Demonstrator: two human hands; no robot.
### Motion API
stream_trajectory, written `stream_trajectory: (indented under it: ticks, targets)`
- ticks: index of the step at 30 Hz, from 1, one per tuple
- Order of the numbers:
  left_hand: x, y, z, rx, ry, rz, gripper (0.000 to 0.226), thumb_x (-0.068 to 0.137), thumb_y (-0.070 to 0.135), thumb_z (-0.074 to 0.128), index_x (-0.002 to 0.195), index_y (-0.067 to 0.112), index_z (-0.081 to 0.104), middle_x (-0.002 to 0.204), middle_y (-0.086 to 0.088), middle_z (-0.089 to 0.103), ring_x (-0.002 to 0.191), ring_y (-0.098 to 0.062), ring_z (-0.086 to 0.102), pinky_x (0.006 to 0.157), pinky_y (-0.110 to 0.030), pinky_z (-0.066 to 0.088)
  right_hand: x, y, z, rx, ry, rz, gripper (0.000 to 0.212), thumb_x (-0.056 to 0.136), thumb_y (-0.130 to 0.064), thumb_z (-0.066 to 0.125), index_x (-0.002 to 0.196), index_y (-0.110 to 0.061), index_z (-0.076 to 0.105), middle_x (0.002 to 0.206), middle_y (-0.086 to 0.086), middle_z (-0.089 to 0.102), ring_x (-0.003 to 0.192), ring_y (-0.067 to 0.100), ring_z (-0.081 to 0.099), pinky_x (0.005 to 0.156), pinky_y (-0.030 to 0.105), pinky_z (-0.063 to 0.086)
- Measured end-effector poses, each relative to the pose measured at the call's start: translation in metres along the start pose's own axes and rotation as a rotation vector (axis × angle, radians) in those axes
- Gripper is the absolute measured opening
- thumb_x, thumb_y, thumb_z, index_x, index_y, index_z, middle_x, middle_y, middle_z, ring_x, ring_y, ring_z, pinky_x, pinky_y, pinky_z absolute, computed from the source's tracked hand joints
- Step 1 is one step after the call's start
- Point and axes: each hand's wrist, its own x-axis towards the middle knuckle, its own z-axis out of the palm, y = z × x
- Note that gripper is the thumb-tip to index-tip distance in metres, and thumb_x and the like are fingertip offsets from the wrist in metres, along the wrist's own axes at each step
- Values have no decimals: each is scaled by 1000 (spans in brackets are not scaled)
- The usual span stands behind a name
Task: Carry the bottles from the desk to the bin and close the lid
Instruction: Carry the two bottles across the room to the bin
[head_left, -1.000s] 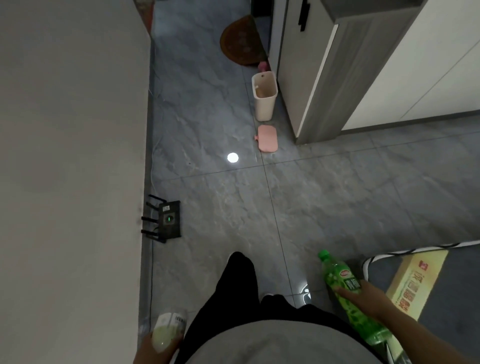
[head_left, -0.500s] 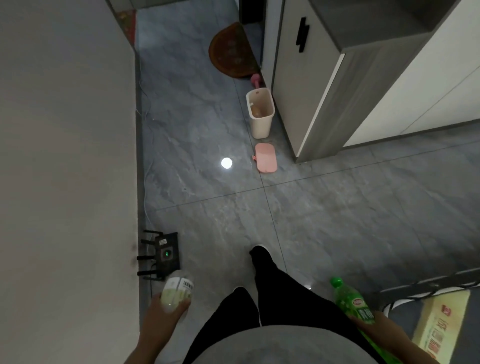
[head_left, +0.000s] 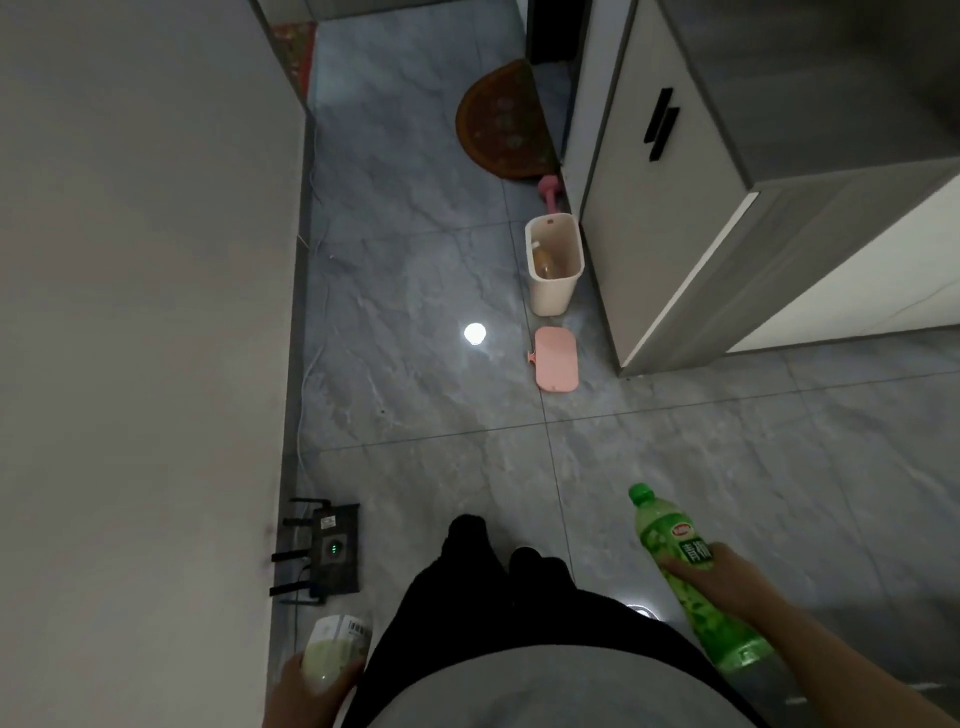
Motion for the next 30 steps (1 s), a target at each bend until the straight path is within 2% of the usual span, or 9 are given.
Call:
stream_trajectory:
  ticks: [5,8,10,14,17,20,25,28,30]
  targets:
    - [31,55,-18,16,-3,8,66,63,26,84,119,2,61,114,-24,62,102,-34,61,94,-36,43,22,-41,-9,-30,-33,46,65,80,-52,63,118,-2,50,116,21,62,103,32,61,76,27,43]
    - [53,96,-37,5,-10,96,66,62,32,83,118,6,61,113,-19,63,106,-33,60,95,-39,43,30,-57,-12,-40,-37,93,65,79,-54,63,117,-2,52,115,20,63,102,31,62,73,25,40]
    - [65,125,-51,18,-5,176,57,61,38,82,107,11,63,103,-15,66,100,-33,62,87,-37,45,34,-66,-13,-31,-38,119,64,78,-55,63,112,-1,56,109,19,66,97,29,64,71,25,41]
    - [87,188,-72,38,20,282,36,67,35,81,91,18,61,77,-4,63,71,-25,61,59,-25,46,41,-87,-16,15,-37,178,63,80,-57,60,109,-2,57,105,16,65,93,28,63,74,25,45]
    - [98,227,-78,62,21,302,33,66,33,82,71,24,50,73,-4,58,72,-25,57,63,-31,39,46,-104,-25,41,-37,215,61,81,-57,58,109,-2,57,106,16,65,92,27,63,79,26,47]
    - [108,262,-80,86,44,315,39,67,31,82,85,19,50,83,-8,56,75,-23,54,65,-30,36,60,-124,-39,75,-48,237,62,79,-57,60,108,-2,59,104,16,66,92,28,64,80,27,48]
    - [133,309,-82,135,-7,291,45,67,31,81,101,8,63,99,-17,66,93,-32,65,79,-33,47,99,-181,-84,70,-14,189,61,79,-53,64,110,-1,56,107,20,65,97,31,63,75,28,44]
    - [143,334,-84,131,-22,286,57,66,26,83,116,6,64,112,-22,66,102,-32,64,75,-21,47,117,-225,-114,94,2,149,62,78,-52,65,113,-3,53,109,21,64,97,32,62,78,31,46]
    - [151,342,-84,89,-21,217,63,64,34,83,117,7,63,110,-20,66,100,-31,64,78,-28,45,130,-252,-132,104,19,113,62,78,-52,66,115,-3,53,108,20,63,91,31,60,76,31,46]
